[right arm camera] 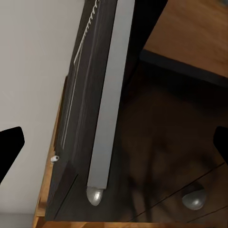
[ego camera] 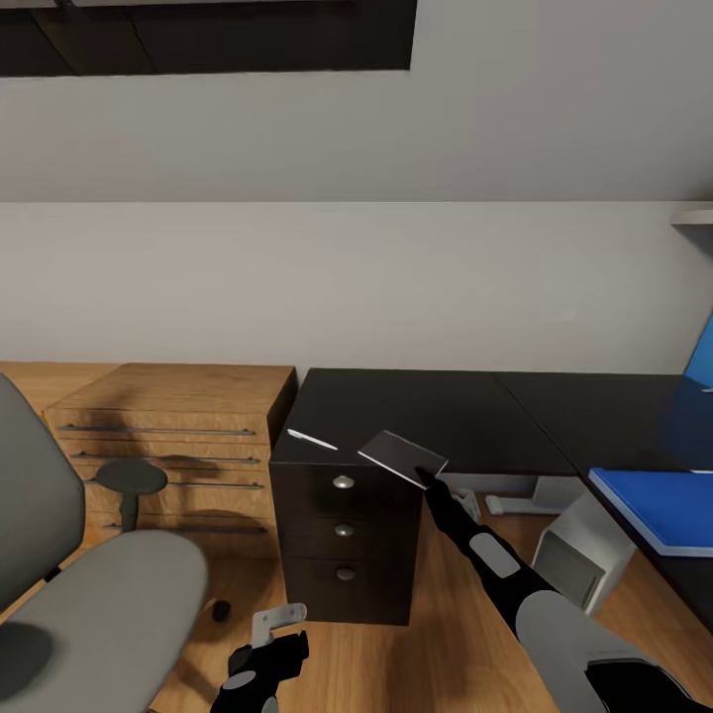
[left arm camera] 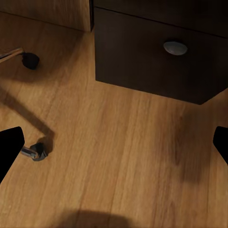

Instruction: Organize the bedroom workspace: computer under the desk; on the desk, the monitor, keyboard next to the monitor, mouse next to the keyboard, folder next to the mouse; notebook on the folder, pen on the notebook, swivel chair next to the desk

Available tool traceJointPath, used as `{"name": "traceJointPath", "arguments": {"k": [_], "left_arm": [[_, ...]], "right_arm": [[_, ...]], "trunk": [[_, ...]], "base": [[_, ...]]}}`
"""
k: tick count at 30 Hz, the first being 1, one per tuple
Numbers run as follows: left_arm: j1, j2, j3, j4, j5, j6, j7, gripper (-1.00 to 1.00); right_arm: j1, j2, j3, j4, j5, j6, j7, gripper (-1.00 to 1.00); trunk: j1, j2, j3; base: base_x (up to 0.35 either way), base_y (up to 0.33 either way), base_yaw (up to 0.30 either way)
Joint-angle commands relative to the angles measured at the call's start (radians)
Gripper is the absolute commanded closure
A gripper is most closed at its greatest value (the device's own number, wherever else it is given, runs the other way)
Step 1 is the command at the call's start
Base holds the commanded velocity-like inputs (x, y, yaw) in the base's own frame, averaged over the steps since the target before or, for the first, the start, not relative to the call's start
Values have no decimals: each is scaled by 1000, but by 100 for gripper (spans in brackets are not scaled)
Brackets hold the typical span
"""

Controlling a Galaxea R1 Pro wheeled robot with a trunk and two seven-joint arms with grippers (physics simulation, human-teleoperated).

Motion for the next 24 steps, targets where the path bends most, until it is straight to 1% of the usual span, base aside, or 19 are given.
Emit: {"name": "traceJointPath", "arguments": {"k": [1, 8, 15, 24], "left_arm": [[-1, 0, -2, -1, 10, 2, 9, -100], [-1, 0, -1, -1, 10, 2, 8, -100], [-1, 0, -2, -1, 10, 2, 9, -100], [-1, 0, -2, -1, 10, 2, 13, -100]], "right_arm": [[-1, 0, 4, 0, -10, 2, 2, -100], [-1, 2, 4, 2, -10, 1, 2, -100], [-1, 2, 4, 2, -10, 1, 2, -100], [-1, 2, 4, 5, -11, 0, 2, -100]], "trunk": [[0, -1, -1], [0, -1, -1], [0, -1, -1], [0, -1, -1]], "base": [[5, 0, 0], [4, 0, 0], [77, 0, 0], [17, 0, 0]]}}
